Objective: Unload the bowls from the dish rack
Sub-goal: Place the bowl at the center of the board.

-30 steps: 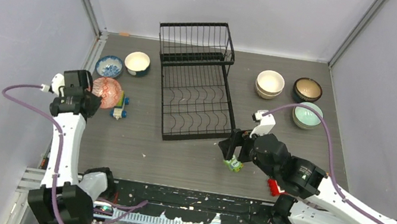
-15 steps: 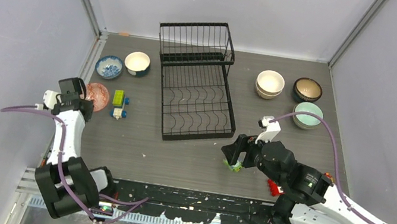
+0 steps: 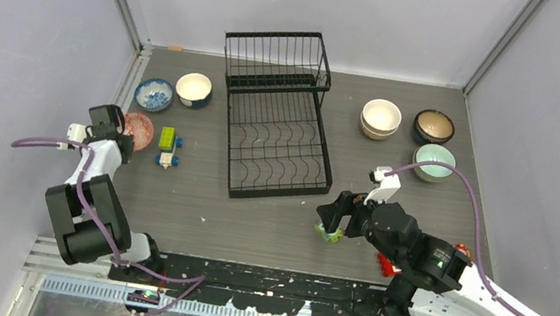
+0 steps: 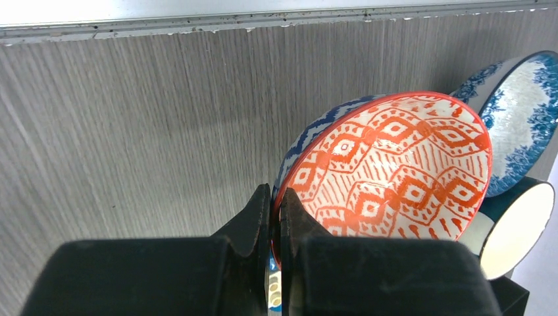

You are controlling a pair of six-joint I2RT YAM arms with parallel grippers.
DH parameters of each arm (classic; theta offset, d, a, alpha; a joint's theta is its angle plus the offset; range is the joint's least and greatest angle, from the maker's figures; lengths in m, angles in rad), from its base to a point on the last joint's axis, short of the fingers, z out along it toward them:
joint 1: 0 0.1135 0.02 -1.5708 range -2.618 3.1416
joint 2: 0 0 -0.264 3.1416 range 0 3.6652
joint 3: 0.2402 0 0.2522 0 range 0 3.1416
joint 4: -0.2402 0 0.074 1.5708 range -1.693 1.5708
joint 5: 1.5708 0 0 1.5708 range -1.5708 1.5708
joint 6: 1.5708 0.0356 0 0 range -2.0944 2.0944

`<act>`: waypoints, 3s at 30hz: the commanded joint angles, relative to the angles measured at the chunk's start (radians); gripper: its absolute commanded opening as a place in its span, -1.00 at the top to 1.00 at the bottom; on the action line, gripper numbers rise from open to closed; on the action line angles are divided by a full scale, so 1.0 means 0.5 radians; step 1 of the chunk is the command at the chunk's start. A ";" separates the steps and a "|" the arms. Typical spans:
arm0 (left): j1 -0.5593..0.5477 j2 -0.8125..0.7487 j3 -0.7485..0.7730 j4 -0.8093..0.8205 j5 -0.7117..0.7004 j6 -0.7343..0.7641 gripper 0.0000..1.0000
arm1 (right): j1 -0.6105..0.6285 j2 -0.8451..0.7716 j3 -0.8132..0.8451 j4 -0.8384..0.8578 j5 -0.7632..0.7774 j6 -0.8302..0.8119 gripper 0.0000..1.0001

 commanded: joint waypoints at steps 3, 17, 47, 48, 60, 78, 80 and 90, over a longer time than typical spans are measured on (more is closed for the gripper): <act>0.021 0.113 0.095 0.280 0.001 0.009 1.00 | 0.002 -0.014 0.002 0.076 0.105 -0.049 -0.70; 0.032 0.315 0.179 0.271 0.097 0.074 1.00 | 0.003 0.063 0.007 0.134 0.085 -0.061 -0.70; 0.031 0.409 0.229 0.196 0.095 0.180 0.70 | 0.005 0.005 -0.022 0.078 0.139 -0.037 -0.69; 0.030 0.410 0.230 0.188 0.092 0.185 0.64 | 0.004 0.004 -0.023 0.078 0.144 -0.034 -0.69; 0.029 0.374 0.322 -0.014 0.087 0.247 0.20 | 0.005 -0.014 -0.020 0.060 0.151 -0.003 -0.70; 0.006 0.168 0.219 -0.170 0.165 0.221 -0.14 | 0.003 -0.003 -0.020 0.094 0.084 0.019 -0.69; 0.004 0.186 0.222 -0.169 0.169 0.221 -0.14 | 0.003 -0.016 -0.029 0.085 0.088 0.034 -0.69; -0.061 0.273 0.240 -0.143 0.152 0.188 -0.17 | 0.003 -0.010 -0.025 0.075 0.085 0.069 -0.68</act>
